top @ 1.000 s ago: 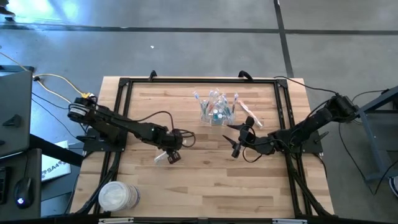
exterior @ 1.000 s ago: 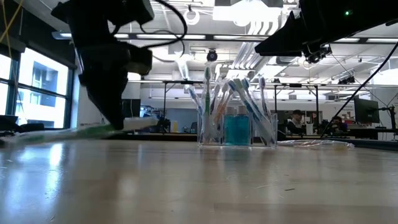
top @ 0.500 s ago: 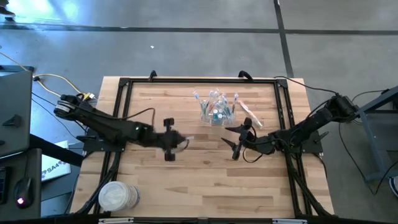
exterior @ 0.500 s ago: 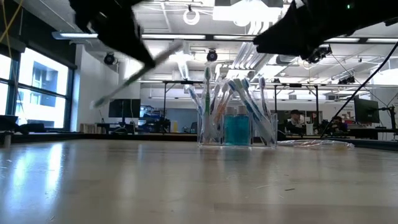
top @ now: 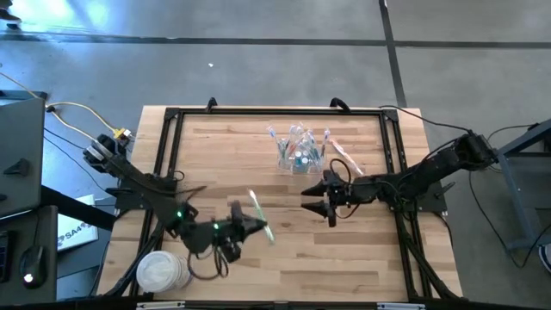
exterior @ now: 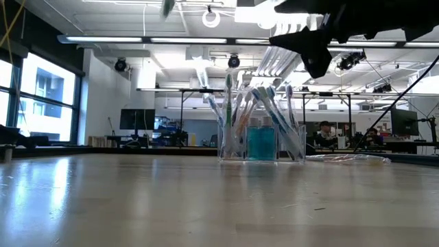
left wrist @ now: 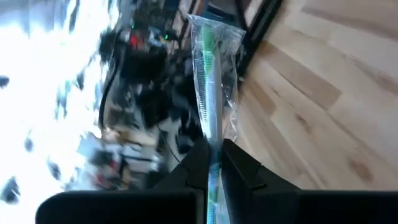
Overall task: Pick & Place toothbrushing station
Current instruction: Put the green toothbrush into the transparent organizer
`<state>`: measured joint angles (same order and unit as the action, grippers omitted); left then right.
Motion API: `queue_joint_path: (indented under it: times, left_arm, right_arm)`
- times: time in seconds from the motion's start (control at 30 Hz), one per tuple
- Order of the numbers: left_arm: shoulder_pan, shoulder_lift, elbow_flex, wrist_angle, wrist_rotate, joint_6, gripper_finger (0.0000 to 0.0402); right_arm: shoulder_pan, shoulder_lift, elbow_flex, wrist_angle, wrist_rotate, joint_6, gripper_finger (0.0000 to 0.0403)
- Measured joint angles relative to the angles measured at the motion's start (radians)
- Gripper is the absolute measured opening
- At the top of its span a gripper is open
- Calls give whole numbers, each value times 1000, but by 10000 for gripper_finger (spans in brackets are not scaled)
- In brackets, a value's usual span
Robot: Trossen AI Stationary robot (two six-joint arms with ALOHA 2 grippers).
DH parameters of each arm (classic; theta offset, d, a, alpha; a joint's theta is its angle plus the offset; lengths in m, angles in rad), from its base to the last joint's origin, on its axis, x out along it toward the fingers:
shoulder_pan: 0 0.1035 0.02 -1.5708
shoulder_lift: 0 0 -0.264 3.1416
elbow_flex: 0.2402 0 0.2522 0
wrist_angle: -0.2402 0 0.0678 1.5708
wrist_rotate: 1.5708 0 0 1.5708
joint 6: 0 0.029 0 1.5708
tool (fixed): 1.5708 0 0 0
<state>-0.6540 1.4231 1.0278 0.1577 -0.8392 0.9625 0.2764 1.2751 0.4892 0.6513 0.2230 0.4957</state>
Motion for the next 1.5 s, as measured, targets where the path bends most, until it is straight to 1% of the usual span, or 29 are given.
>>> queue_joint_path:
  times: [0.13, 0.23, 0.27, 0.33, 0.47, 0.63, 0.7, 0.8, 0.93, 1.13, 1.23, 1.37, 1.5]
  left_arm:
    - [-16, 100, 38, -5, -9, 237, 16]
    - [-15, 169, 40, -19, -7, 538, 27]
    - [-14, 188, 40, -16, 12, 621, 32]
    - [-12, 215, 61, -18, 77, 696, 36]
    - [6, 244, 124, 6, 117, 809, 39]
    - [42, 278, 175, -2, 173, 891, 28]
    - [52, 278, 181, -8, 178, 896, 25]
    - [80, 277, 186, -7, 229, 894, 27]
    - [102, 278, 185, 7, 236, 897, 29]
    - [141, 279, 184, 9, 250, 953, 30]
    - [160, 297, 184, 31, 253, 957, 30]
    - [171, 318, 184, 57, 255, 1026, 30]
    - [178, 330, 184, 85, 258, 1024, 30]
  right_arm:
    - [0, 0, 0, 29, -44, 0, 222]
    - [0, 0, 0, 38, -81, 0, 222]
    - [0, 0, 0, 42, -91, 1, 222]
    - [0, 0, 0, 50, -101, 5, 222]
    - [0, 0, 0, 95, -100, -2, 222]
    - [0, 0, 0, 139, -109, -29, 222]
    - [0, 0, 0, 151, -128, -63, 222]
    - [0, 0, 0, 153, -129, -98, 222]
    - [0, 0, 0, 169, -127, -100, 222]
    - [0, 0, 0, 200, -129, -100, 222]
    - [0, 0, 0, 199, -119, -100, 222]
    - [-11, 0, 0, 198, -118, -101, 222]
    - [-18, 0, 0, 191, -118, -101, 222]
